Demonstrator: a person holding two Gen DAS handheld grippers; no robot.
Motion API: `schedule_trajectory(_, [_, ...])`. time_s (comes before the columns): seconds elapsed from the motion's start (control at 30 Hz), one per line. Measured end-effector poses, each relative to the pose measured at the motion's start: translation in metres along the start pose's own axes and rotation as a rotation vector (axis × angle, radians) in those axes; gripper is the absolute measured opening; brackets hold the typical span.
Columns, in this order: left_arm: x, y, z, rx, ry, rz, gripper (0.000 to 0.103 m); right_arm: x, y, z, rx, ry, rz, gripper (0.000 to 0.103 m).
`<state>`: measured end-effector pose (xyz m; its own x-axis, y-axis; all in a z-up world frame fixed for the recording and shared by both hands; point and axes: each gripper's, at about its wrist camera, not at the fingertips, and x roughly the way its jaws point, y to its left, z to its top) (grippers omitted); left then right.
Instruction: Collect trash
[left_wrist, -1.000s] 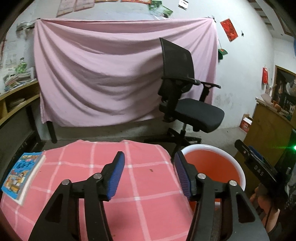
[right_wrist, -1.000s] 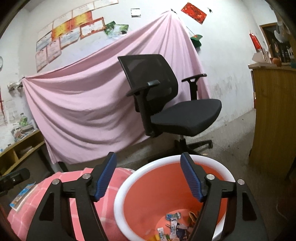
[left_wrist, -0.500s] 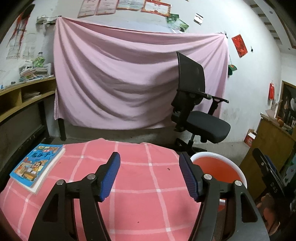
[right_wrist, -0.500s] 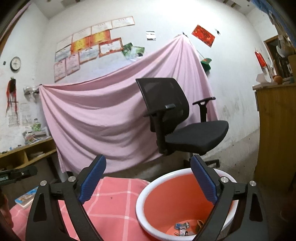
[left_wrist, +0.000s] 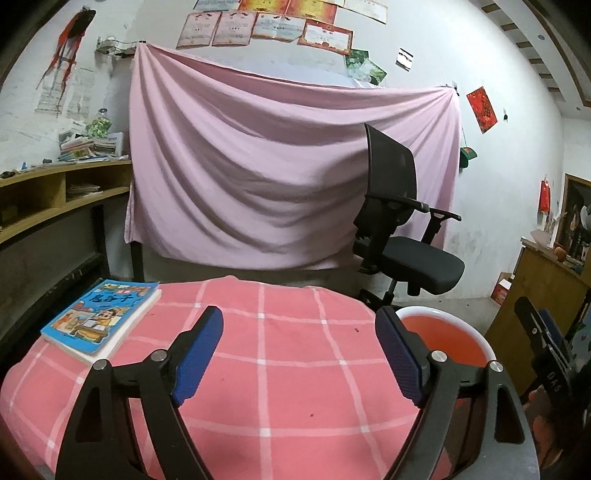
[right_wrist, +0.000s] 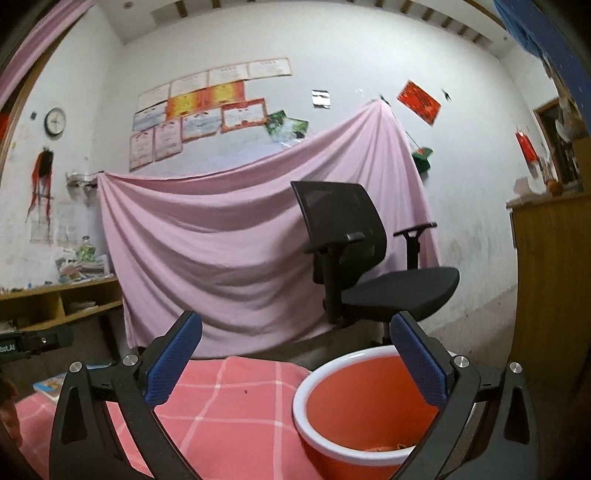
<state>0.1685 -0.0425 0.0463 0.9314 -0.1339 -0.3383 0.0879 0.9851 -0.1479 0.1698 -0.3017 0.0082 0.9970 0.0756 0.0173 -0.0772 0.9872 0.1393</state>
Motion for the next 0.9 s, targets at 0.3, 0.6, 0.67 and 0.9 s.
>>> schedule_trajectory(0.3, [-0.028, 0.014, -0.027, -0.001, -0.065, 0.016, 0.101, -0.018, 0.017, -0.009, -0.045, 0.003, 0.005, 0.103])
schedule_trajectory(0.6, [-0.054, 0.025, -0.048, 0.018, -0.09, 0.052, 0.101, -0.041, 0.034, -0.026, -0.047, 0.099, 0.026, 0.103])
schedule_trajectory(0.67, [-0.059, 0.029, -0.053, 0.019, -0.092, 0.06, 0.101, -0.047, 0.04, -0.029, -0.054, 0.12, 0.034, 0.103])
schedule_trajectory(0.9, [-0.08, 0.046, -0.077, 0.044, -0.084, 0.11, 0.101, -0.073, 0.061, -0.034, -0.076, 0.139, 0.059, 0.103])
